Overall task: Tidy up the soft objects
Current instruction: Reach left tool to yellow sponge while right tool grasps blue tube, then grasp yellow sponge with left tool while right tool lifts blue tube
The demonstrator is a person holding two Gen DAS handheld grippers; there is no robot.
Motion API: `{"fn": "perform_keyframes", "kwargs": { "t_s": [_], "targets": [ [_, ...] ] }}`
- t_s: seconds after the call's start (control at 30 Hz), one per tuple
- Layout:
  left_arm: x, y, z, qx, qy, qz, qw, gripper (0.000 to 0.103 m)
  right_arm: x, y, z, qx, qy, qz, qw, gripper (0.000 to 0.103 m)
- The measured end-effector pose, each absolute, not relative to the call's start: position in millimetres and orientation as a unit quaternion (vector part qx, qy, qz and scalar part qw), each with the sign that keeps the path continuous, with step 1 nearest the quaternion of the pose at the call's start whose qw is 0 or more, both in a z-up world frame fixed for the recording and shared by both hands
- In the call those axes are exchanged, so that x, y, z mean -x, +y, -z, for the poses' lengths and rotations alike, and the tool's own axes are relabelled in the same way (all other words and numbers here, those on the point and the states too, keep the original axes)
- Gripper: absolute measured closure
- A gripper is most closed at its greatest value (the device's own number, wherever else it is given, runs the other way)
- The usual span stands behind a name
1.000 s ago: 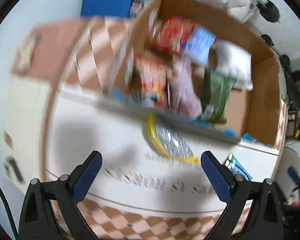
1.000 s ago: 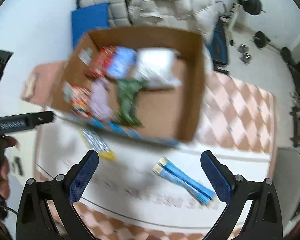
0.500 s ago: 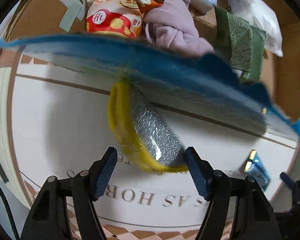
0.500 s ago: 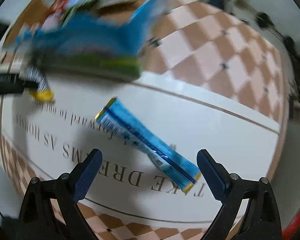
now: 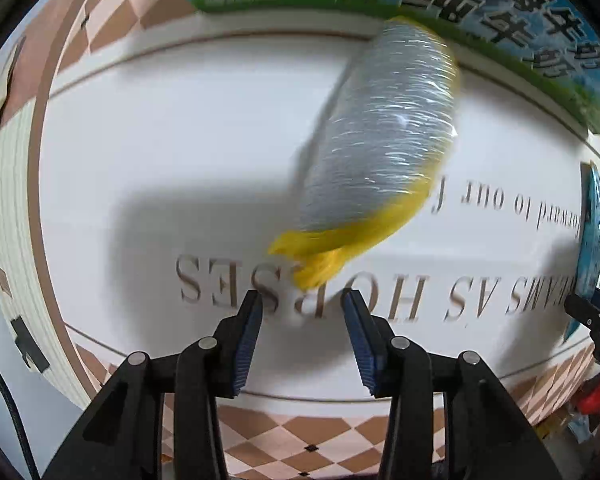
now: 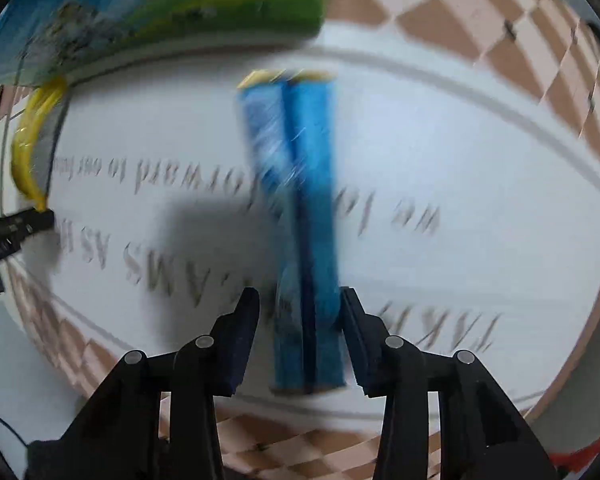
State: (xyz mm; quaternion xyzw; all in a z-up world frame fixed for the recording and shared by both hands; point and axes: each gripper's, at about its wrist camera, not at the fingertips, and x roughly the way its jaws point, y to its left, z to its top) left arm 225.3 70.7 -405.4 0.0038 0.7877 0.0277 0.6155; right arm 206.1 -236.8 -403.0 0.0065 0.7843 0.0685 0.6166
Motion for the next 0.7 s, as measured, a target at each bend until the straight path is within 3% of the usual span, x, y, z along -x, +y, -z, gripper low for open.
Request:
{"fn": "perform_keyframes", "kwargs": {
  "t_s": [0.07, 0.4, 0.53, 0.7],
  "targets": [
    [-226.6, 75.6, 406.0, 0.008, 0.789, -0.031, 0.614, 0.059, -199.4, -239.0, 404.4, -0.023, 0.787, -0.065, 0.613, 0.058],
    [-255.7, 80.7, 365.7, 0.042, 0.763, -0.007, 0.645, 0.058, -225.6, -262.3, 394.2, -0.086, 0.767, -0.002, 0.636, 0.056],
    [-260.2, 55.9, 348.3, 0.017, 0.750, 0.031, 0.661, 0.036, -235.6, -259.9, 394.2, -0.079, 0.766, 0.002, 0.638, 0.051],
    [-284.5, 0.1, 356.2, -0.057, 0.742, 0.045, 0.666, 0.036, -248.6, -250.9, 398.0, -0.069, 0.771, 0.015, 0.633, 0.051]
  ]
}}
